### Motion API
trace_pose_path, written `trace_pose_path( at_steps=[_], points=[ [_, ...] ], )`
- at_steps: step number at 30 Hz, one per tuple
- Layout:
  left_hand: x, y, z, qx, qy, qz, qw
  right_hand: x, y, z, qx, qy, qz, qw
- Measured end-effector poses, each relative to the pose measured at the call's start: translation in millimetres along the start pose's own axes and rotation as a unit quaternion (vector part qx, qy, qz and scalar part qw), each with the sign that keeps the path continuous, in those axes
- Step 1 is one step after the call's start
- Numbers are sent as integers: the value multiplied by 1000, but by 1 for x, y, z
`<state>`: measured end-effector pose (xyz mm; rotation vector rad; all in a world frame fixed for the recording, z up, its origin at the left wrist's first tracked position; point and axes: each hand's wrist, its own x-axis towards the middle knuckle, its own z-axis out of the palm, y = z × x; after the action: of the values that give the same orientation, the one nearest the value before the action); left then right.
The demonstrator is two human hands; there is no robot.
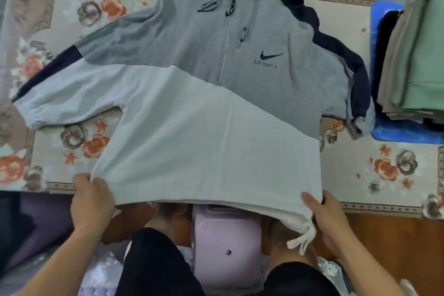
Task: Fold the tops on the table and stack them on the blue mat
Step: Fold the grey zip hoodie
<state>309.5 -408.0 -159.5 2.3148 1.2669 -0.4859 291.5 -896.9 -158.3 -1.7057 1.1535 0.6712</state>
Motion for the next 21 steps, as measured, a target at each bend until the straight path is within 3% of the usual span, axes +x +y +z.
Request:
trace_pose_path(
  at_steps=[5, 9, 12, 17, 21],
  points=[
    [4, -17, -1, 9, -120, 90, 989, 4, 13, 5, 13, -61, 42, 997],
    [6, -38, 4, 43, -86, 144, 985, 5, 17, 10, -23, 66, 10, 997],
    [6, -45, 14, 161, -104, 242, 951, 6, 22, 21, -127, 127, -20, 984],
    [12, -16, 15, 324, -203, 202, 902, 12, 5, 38, -290, 133, -7, 948],
    [25, 50, 11, 477, -293, 144, 816, 25, -54, 26, -353, 154, 19, 923]
  ],
)
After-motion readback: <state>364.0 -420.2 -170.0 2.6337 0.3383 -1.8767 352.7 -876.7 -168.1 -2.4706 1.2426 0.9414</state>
